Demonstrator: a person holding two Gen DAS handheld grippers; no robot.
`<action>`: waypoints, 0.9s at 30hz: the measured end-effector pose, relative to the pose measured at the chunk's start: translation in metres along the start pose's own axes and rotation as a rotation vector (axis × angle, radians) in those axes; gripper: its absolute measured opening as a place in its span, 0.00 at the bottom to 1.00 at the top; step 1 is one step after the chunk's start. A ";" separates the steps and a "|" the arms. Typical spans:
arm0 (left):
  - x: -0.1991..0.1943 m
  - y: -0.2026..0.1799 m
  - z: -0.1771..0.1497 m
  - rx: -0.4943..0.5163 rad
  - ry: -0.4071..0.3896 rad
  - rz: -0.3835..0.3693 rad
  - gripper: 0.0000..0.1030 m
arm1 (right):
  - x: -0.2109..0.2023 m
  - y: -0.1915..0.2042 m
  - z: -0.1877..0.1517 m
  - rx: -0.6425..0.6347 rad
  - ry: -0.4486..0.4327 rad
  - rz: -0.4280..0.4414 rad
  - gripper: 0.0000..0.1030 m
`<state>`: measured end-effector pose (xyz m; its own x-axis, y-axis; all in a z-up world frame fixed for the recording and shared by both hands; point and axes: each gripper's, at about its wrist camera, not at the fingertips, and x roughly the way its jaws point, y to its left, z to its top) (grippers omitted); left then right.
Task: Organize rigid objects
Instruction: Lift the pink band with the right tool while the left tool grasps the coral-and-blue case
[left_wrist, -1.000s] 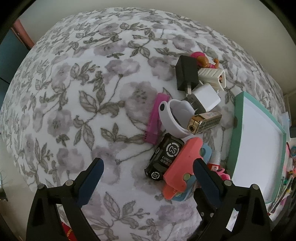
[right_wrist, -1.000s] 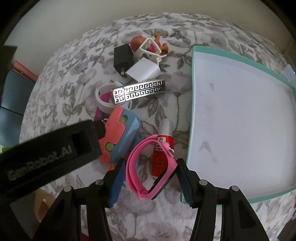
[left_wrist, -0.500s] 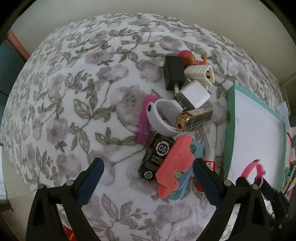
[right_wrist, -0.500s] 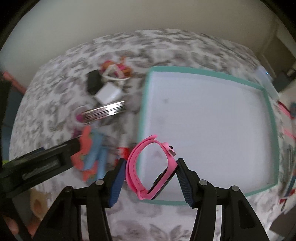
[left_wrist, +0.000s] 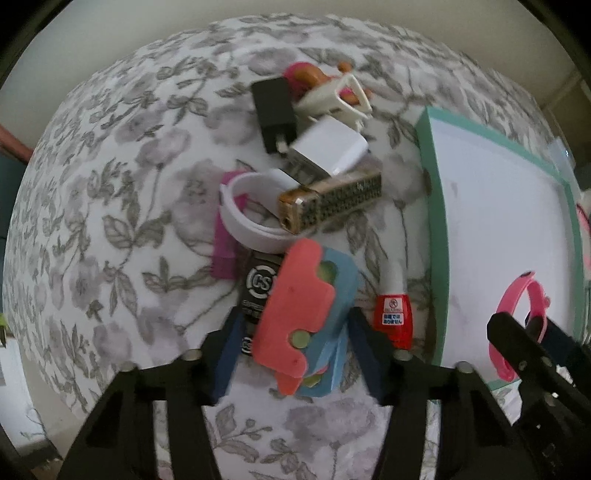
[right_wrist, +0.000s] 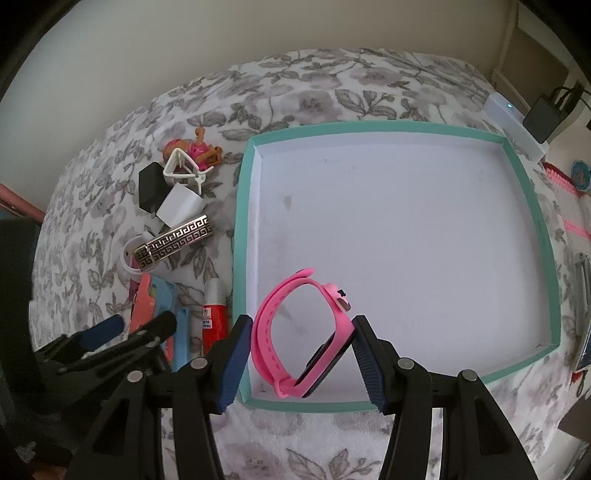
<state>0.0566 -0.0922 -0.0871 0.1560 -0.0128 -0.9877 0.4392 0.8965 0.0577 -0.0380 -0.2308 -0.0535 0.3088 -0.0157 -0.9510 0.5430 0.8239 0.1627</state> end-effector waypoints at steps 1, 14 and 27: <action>0.000 -0.003 -0.001 0.014 -0.006 0.021 0.53 | 0.000 0.000 0.000 0.001 0.001 0.001 0.56; -0.021 -0.006 -0.003 0.025 -0.074 0.018 0.45 | 0.005 -0.006 -0.001 0.030 0.013 0.009 0.56; -0.043 -0.002 -0.003 -0.009 -0.138 -0.045 0.38 | 0.002 -0.030 0.004 0.108 -0.005 0.023 0.56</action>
<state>0.0464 -0.0926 -0.0453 0.2567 -0.1137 -0.9598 0.4406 0.8976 0.0115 -0.0511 -0.2581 -0.0589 0.3262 -0.0007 -0.9453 0.6166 0.7581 0.2122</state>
